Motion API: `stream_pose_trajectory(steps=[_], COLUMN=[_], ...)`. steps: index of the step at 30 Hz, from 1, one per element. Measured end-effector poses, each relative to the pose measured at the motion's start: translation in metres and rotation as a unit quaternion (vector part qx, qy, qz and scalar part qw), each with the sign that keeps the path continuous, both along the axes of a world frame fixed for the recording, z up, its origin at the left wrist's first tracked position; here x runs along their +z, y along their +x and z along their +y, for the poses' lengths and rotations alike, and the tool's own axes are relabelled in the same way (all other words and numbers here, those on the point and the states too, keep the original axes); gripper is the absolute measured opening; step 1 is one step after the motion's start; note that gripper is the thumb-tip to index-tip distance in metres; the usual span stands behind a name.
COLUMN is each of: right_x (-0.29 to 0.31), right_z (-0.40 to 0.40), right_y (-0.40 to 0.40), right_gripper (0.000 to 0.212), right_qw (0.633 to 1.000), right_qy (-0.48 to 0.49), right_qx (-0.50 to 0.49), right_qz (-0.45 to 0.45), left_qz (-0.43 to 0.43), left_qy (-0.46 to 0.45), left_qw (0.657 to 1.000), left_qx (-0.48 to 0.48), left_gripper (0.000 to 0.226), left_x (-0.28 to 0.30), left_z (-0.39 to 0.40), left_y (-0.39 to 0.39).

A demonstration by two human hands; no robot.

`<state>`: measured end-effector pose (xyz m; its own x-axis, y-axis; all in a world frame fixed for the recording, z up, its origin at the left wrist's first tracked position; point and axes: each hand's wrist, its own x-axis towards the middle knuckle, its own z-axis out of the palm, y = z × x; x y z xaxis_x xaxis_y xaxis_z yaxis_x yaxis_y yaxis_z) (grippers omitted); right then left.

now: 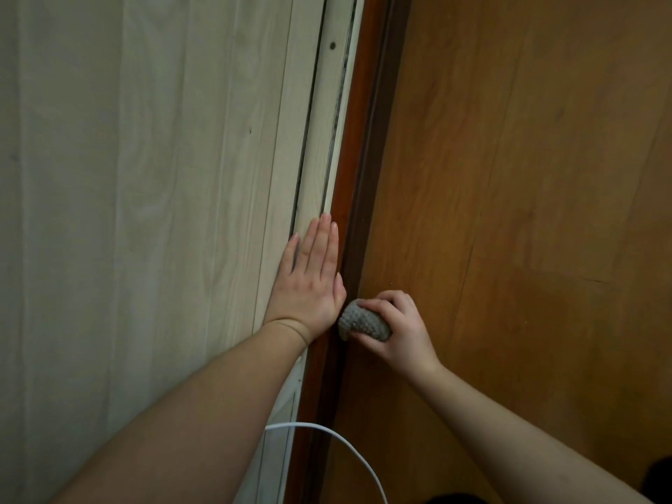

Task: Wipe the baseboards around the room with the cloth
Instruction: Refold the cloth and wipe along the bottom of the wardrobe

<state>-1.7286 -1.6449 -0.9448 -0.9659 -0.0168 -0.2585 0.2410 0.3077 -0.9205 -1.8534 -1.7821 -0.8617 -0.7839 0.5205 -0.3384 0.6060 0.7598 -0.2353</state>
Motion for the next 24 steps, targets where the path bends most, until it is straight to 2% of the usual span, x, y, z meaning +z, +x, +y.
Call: stream_pose_trajectory(steps=[9, 16, 21, 24], right_x=[0.006, 0.003, 0.009, 0.016], right_z=[-0.001, 0.042, 0.086, 0.111], right_y=[-0.035, -0.129, -0.214, -0.261], right_gripper=[0.042, 0.038, 0.032, 0.032], right_qw=[0.998, 0.993, 0.985, 0.98], right_qy=[0.02, 0.03, -0.003, 0.016], right_qx=[-0.058, -0.11, -0.175, -0.197], right_qz=[0.003, 0.024, 0.003, 0.001], left_qz=[-0.002, -0.002, -0.003, -0.003], left_qy=[0.006, 0.025, 0.038, 0.036], left_qw=[1.0, 1.0, 0.999, 0.999], left_qx=[-0.002, -0.005, -0.007, -0.006], left_gripper=[0.074, 0.074, 0.074, 0.073], left_x=[-0.001, -0.004, -0.004, -0.004], left_z=[-0.001, -0.003, -0.004, -0.004], left_y=[0.0, 0.001, 0.0, 0.0])
